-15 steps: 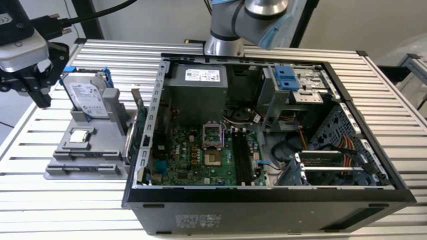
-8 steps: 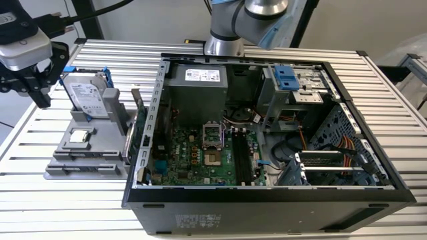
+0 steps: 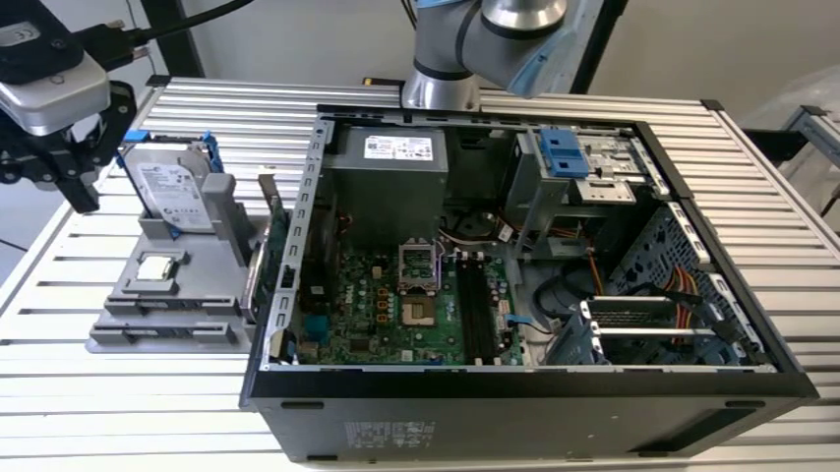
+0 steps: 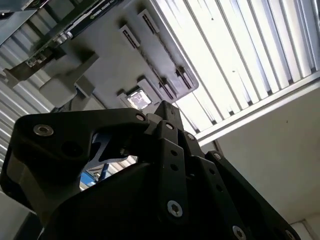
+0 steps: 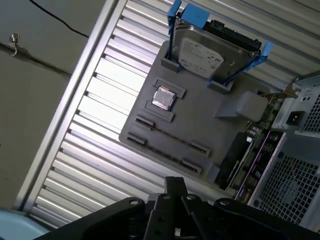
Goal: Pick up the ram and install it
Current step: 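Pick up the ram and move it above insertion slot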
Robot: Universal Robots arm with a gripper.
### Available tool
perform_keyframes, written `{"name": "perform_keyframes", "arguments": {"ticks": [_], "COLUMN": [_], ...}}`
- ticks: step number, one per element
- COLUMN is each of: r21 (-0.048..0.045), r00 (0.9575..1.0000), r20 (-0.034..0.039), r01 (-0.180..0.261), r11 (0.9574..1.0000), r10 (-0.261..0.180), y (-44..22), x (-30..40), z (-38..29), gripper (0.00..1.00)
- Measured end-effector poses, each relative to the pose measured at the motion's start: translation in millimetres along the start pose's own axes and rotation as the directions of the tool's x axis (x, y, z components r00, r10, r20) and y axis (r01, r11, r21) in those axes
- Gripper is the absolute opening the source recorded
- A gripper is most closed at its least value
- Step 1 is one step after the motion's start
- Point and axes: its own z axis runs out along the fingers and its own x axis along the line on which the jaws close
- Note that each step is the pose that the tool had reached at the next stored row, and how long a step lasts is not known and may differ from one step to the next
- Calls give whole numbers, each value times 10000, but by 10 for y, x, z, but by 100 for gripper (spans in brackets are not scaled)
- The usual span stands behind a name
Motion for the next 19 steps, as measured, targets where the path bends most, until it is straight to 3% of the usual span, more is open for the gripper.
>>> {"name": "perform_keyframes", "arguments": {"ticks": [10,19], "r21": [17,30], "r00": [9969,9889], "r20": [-37,-70], "r01": [784,1485], "r11": [9969,9889], "r10": [-784,-1485], "y": [0,1], "x": [0,0], "z": [0,0], "gripper": [0,0]}}
